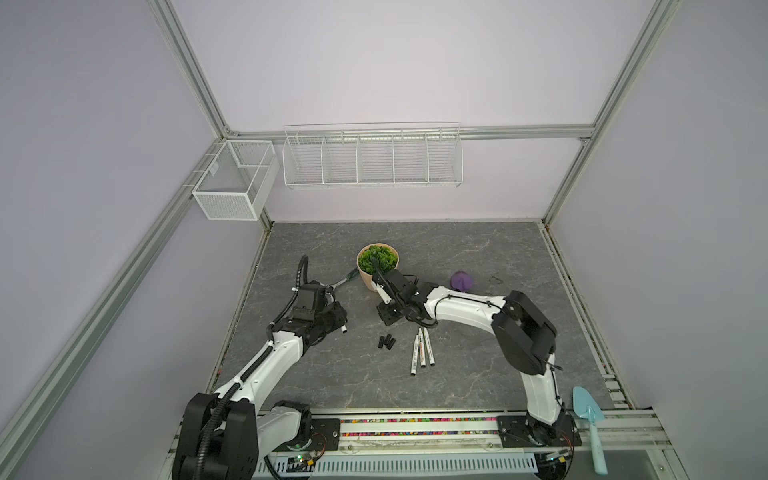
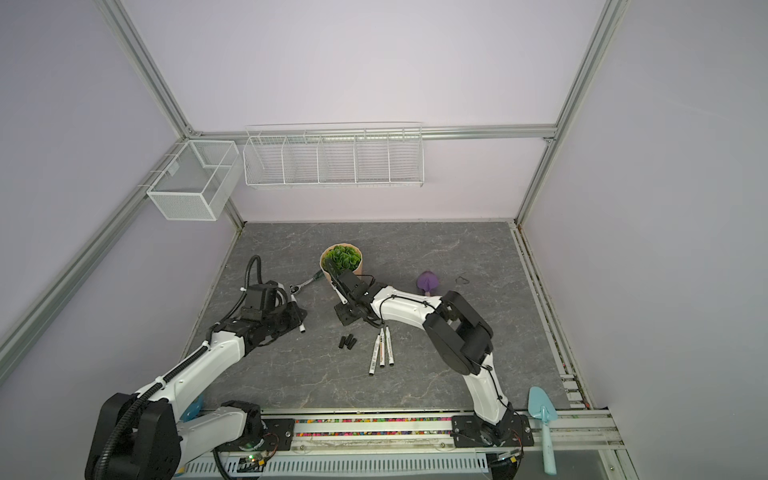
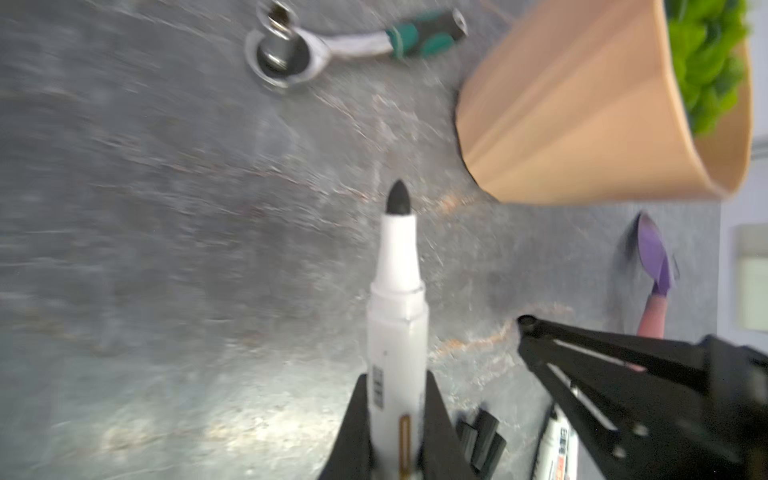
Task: Insert the pens into the pen caps
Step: 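Carry the black cap with the right gripper toward the left gripper's marker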
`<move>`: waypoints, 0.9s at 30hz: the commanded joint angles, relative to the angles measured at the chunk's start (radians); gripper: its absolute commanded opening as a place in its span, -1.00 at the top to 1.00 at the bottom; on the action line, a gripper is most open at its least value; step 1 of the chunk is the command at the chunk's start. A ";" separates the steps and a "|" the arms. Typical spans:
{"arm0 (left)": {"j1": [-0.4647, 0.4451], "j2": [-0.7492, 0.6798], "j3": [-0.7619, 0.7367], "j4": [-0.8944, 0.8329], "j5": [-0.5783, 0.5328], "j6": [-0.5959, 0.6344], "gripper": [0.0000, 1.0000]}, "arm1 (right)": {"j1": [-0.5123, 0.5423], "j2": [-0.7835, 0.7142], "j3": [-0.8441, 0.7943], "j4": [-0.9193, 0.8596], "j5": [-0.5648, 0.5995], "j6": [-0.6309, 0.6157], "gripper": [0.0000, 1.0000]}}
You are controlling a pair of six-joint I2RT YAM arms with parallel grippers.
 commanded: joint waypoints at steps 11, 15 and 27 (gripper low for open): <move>-0.349 0.161 0.162 0.169 0.171 0.284 1.00 | -0.219 -0.465 -0.302 0.227 -0.168 0.150 0.87; -0.395 0.171 0.157 0.262 0.137 0.284 1.00 | -0.279 -0.525 -0.356 0.289 -0.249 0.208 0.86; -0.472 0.206 0.211 0.363 0.108 0.304 1.00 | -0.301 -0.569 -0.453 0.460 -0.288 0.337 0.87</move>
